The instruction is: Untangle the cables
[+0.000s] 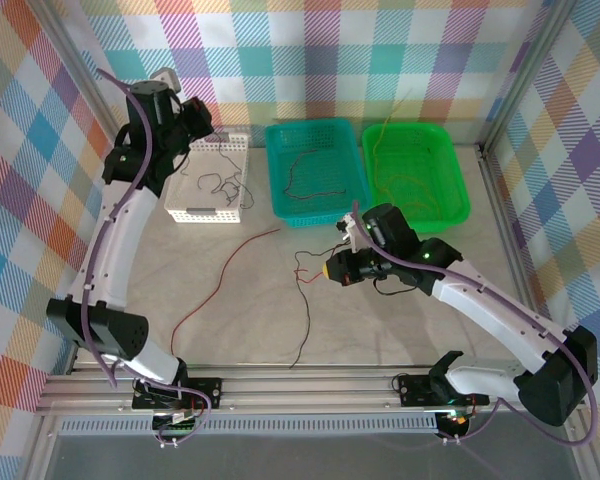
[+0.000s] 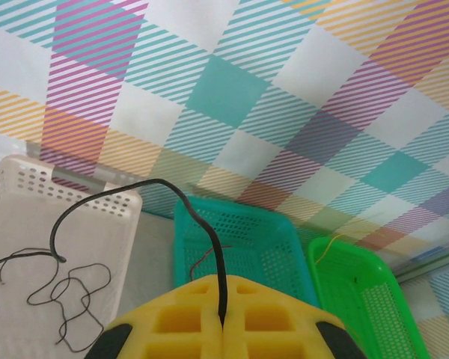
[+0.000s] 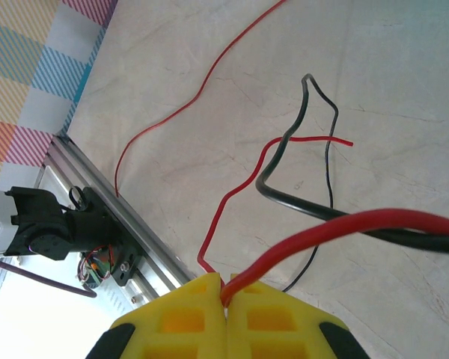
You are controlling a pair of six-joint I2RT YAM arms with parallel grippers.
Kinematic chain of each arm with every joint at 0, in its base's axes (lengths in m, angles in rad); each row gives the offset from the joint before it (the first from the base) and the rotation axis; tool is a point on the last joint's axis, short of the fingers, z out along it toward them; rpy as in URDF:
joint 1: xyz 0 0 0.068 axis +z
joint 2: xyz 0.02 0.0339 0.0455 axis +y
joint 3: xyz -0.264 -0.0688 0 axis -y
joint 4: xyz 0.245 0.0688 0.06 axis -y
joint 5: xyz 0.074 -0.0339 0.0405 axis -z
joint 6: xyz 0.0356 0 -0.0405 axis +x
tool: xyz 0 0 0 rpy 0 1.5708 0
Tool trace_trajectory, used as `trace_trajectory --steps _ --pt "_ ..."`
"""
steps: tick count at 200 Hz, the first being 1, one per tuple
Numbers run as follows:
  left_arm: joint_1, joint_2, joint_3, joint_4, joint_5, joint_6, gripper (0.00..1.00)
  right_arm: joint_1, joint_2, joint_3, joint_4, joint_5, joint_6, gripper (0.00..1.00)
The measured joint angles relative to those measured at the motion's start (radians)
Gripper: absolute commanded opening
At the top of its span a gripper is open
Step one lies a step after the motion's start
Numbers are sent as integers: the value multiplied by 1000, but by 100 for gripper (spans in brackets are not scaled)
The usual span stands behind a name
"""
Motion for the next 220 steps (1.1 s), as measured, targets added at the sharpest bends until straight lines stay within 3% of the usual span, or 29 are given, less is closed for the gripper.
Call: trace_trajectory --steps 77,115,158,220 --pt "35 65 331 1 9 3 0 13 75 10 -1 8 -48 0" --pt "77 117 354 5 22 1 0 18 138 52 0 7 -70 0" --pt "144 283 374 8 45 -28 0 19 182 84 3 -3 -82 0" --pt "152 436 435 -3 79 -55 0 26 228 100 15 -17 -101 0"
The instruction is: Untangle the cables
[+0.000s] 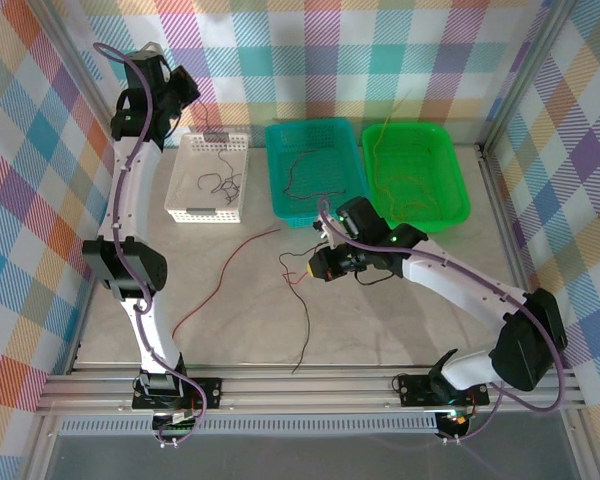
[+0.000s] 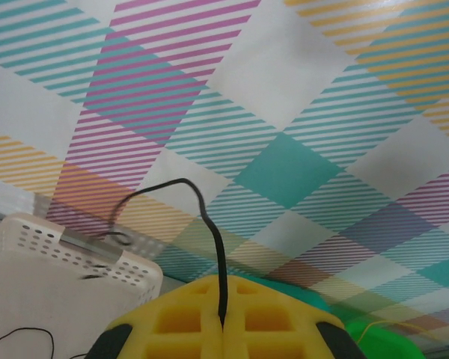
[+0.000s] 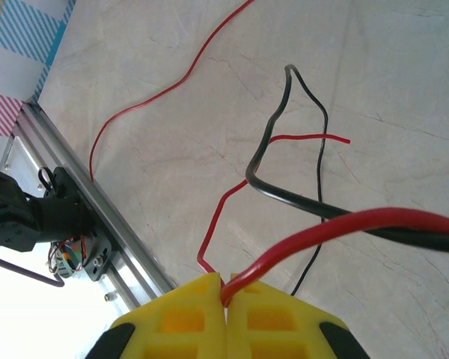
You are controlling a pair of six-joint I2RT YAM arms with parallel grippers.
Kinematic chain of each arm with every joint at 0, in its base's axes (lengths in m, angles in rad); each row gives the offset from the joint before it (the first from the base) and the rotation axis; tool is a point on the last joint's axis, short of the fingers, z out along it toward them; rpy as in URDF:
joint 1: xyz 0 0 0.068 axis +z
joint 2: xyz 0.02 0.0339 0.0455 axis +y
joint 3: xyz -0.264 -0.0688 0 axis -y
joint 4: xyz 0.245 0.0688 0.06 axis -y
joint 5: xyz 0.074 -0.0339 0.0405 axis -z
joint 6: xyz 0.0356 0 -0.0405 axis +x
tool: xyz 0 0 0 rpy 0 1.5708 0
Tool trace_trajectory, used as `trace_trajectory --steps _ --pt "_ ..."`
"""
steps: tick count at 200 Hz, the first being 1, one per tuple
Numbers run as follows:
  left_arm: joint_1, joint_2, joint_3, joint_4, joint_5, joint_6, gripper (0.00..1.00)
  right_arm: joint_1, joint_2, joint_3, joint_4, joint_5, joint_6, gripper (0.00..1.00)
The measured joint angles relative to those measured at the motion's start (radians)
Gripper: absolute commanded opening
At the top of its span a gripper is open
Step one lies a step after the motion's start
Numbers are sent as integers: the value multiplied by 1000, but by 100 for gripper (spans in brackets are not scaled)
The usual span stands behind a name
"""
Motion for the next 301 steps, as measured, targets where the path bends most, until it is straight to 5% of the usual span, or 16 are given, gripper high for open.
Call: trace_trajectory --steps 29,87,129,145,162,202,247,301 --pt "0 -9 -49 29 8 -7 0 0 24 7 10 0 -3 0" --pt "0 -70 -524 166 7 -57 0 0 39 7 22 -3 -3 0" --pt "-5 -15 -561 211 19 -93 0 3 48 8 29 -4 -3 0" --pt "-8 2 -561 218 27 -106 24 6 47 9 29 -3 -3 0" --pt "-11 16 -568 216 34 -116 31 8 47 9 28 -3 -3 0" --pt "-16 19 -639 203 24 -134 64 10 16 9 18 -2 -3 0" --pt "-22 -48 -680 152 13 -154 86 11 -27 10 3 -3 -3 0" --pt "-109 -448 -888 188 32 -220 93 11 -93 4 30 -69 -3 0"
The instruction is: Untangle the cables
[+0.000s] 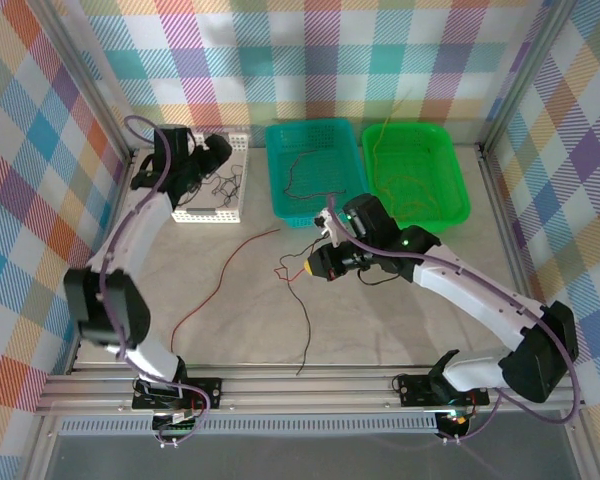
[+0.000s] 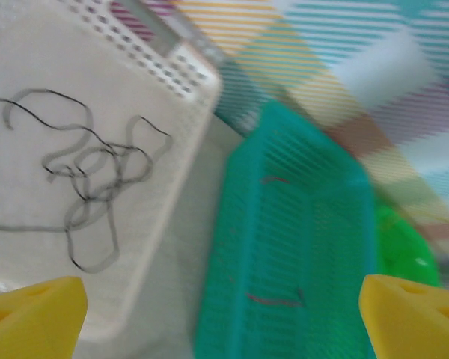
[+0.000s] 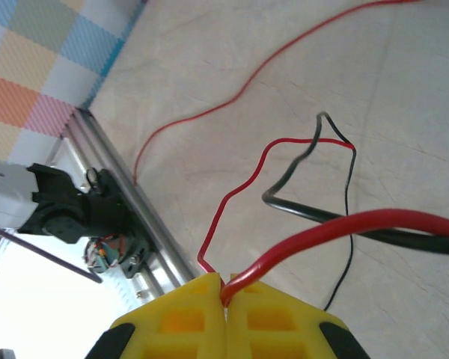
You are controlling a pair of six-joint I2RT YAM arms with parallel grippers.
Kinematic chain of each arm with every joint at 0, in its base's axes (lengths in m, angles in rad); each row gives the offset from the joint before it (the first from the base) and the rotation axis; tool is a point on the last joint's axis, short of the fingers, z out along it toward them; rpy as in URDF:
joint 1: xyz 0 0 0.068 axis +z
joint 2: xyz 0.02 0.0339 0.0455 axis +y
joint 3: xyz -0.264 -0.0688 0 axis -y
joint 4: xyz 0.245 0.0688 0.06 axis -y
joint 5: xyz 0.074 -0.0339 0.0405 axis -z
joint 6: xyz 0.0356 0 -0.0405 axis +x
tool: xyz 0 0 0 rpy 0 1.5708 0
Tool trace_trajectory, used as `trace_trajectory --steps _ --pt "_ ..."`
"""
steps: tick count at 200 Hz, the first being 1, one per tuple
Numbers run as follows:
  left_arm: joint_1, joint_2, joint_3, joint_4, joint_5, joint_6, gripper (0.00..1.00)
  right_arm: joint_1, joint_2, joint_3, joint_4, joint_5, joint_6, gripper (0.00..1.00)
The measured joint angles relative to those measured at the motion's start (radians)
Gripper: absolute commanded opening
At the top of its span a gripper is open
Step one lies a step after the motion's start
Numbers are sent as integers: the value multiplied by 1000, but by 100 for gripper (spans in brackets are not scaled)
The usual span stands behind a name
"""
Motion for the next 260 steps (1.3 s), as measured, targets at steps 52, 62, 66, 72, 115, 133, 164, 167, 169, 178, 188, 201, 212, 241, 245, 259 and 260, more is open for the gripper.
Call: trace_trajectory --steps 52,62,66,72,115,133,164,167,169,178,188,201,212,241,245,259,260 --pt "-238 -253 -379 176 92 -85 91 0 -48 -37 36 -112 -34 0" --pt "-282 -278 -458 206 118 -99 91 0 -54 -50 42 -125 -44 0" --pt "-296 -286 -484 218 127 -104 91 0 -56 -56 45 -129 -47 0" --pt "-320 -303 -528 234 144 -113 91 0 -59 -63 47 -133 -50 0" --pt "-385 -499 -690 303 239 -117 90 0 -84 -88 47 -139 -60 0" --pt "-391 -596 -721 340 276 -96 90 0 -103 -96 48 -140 -61 0" --pt "-407 -615 -750 415 362 -67 86 0 -111 -103 68 -157 -59 0" --pt "-412 -610 -753 418 367 -63 85 0 -111 -104 69 -159 -58 0" --pt "-415 -608 -756 419 371 -60 85 0 -111 -104 70 -160 -58 0" --pt "-431 -598 -769 420 387 -42 84 0 -111 -105 71 -166 -58 0" --pt "-452 -592 -781 410 401 -19 84 0 -111 -106 73 -172 -58 0" --pt "-478 -592 -787 397 415 15 84 0 -111 -106 74 -181 -58 0" --pt "-504 -594 -787 386 418 48 83 0 -113 -108 74 -189 -57 0" --pt "-556 -601 -788 358 393 118 73 0 -124 -119 71 -208 -53 0" --pt "-559 -601 -788 356 387 119 71 0 -124 -120 70 -211 -53 0" --pt "-571 -601 -788 340 370 145 70 0 -124 -125 71 -220 -51 0" --pt "-572 -601 -788 339 368 146 70 0 -124 -125 71 -221 -51 0"
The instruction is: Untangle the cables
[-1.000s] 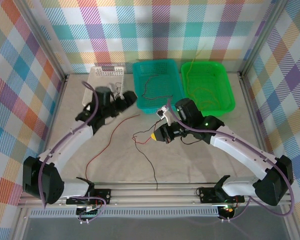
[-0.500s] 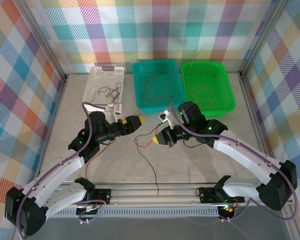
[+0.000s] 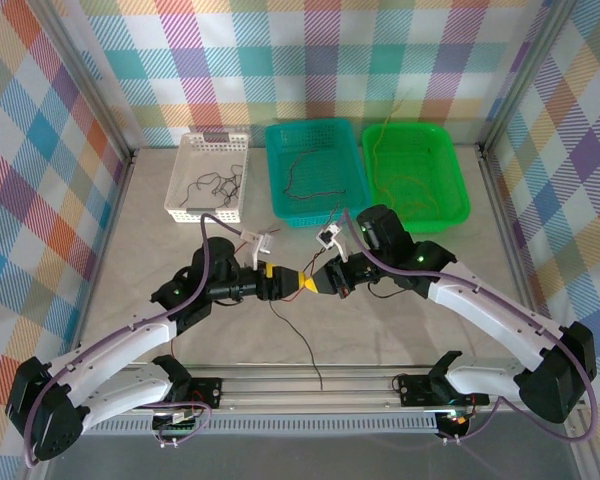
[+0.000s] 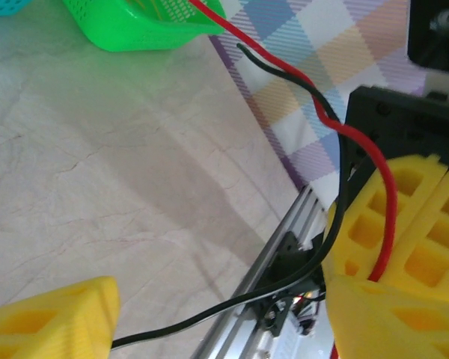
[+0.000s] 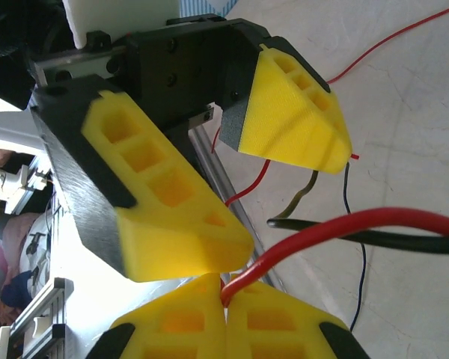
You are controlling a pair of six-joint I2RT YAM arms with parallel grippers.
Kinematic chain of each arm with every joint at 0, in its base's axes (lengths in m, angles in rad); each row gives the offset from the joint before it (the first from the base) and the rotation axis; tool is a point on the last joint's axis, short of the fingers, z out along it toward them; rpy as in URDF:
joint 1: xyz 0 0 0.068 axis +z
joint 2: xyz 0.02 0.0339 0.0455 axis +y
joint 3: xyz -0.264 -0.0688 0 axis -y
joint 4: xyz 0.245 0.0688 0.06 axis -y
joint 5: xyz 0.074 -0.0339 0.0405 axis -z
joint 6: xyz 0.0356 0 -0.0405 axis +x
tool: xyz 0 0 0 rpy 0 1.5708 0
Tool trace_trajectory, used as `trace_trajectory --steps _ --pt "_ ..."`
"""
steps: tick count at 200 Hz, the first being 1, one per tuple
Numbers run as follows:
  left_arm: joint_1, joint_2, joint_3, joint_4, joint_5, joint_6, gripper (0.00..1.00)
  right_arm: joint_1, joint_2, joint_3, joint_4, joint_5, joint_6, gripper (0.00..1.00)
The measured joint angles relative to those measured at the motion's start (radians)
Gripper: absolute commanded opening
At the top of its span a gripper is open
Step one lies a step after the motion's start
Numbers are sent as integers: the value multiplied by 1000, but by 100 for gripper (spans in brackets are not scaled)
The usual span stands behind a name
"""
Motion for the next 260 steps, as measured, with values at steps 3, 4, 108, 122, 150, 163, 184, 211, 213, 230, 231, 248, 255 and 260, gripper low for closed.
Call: trace_trajectory --steps 3,4,108,122,150,163,184,211,213,230,231,248,255,260 --pt "-2 0 0 -4 -5 4 70 0 0 0 0 -2 0 0" --pt "-3 0 0 -5 -5 4 70 0 0 0 1 -2 0 0" --pt "-6 14 -25 -51 -128 51 58 0 -18 -6 17 -46 0 0" --pt "-6 17 -35 -36 -128 52 48 0 -18 -13 25 -53 1 0" --pt "-6 18 -45 -2 -128 47 27 0 -19 -26 40 -61 4 0" --pt "-7 18 -52 13 -128 43 16 0 -21 -33 44 -62 7 0" --pt "-8 24 -56 33 -128 40 0 0 -23 -39 48 -64 8 0" --pt "-8 24 -58 51 -134 29 0 0 -35 -53 51 -68 12 0" --pt "-8 24 -59 51 -136 29 0 0 -36 -53 51 -68 12 0" --pt "-8 20 -69 54 -140 25 0 0 -46 -64 55 -68 16 0" --pt "-8 19 -70 54 -140 25 0 0 -47 -65 56 -68 18 0" --pt "-8 19 -73 56 -128 24 31 0 -55 -74 60 -68 23 0" --pt "-8 20 -73 61 -119 21 45 0 -60 -79 64 -71 26 0" --pt "-8 20 -73 66 -110 18 55 -2 -63 -82 66 -78 28 0"
